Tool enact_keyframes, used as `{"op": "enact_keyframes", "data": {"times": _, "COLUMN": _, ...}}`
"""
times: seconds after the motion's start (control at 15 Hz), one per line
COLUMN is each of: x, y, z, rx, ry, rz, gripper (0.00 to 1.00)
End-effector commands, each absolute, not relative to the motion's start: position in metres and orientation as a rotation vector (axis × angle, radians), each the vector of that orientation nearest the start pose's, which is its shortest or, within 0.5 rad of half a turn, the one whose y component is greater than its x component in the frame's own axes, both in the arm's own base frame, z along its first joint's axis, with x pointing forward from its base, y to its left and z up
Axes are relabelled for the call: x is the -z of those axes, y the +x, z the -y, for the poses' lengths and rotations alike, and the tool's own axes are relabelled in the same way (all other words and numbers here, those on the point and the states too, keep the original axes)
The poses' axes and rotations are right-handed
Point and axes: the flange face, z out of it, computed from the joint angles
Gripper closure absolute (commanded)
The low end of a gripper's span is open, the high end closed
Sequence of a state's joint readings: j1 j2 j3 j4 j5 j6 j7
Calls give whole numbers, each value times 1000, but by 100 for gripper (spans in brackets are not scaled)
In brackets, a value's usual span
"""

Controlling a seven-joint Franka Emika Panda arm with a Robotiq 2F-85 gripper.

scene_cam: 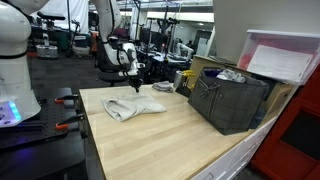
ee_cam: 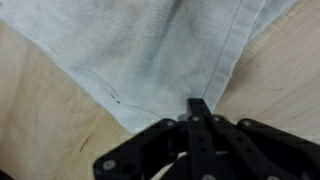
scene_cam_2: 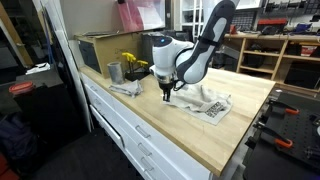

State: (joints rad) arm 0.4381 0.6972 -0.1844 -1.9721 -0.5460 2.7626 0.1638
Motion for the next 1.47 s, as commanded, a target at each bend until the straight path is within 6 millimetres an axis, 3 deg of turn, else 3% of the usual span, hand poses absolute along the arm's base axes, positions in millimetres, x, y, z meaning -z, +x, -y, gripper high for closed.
{"op": "enact_keyframes", "data": {"times": 0.0, "x": -135, "y": 582, "z": -159, "rx": 277, "ry": -3277, "rz": 1090, "gripper": 100}}
{"op": "enact_keyframes", "data": {"times": 0.2, "x": -143, "y": 584, "z": -156, "rx": 288, "ry": -3283, "rz": 1075, "gripper": 100}}
{"op": "enact_keyframes", "data": {"times": 0.27, "x": -145, "y": 584, "z": -155, "rx": 274, "ry": -3284, "rz": 1068, "gripper": 74}}
{"op": "enact_keyframes", "data": {"times": 0.33, "x": -147, "y": 583, "z": -155, "rx": 270, "ry": -3287, "rz": 1060, "gripper": 73}}
{"op": "enact_keyframes", "data": {"times": 0.53, "x": -147, "y": 578, "z": -154, "rx": 245, "ry": -3282, "rz": 1063, "gripper": 51}}
{"op": "enact_keyframes", "data": {"times": 0.8, "x": -126, "y": 562, "z": -151, "rx": 81, "ry": -3277, "rz": 1035, "gripper": 22}}
{"op": "enact_keyframes", "data": {"times": 1.0, "x": -124, "y": 549, "z": -163, "rx": -3, "ry": -3232, "rz": 1047, "gripper": 1}}
{"op": "enact_keyframes", "data": {"times": 1.4, "x": -133, "y": 546, "z": -188, "rx": 119, "ry": -3151, "rz": 1213, "gripper": 0}}
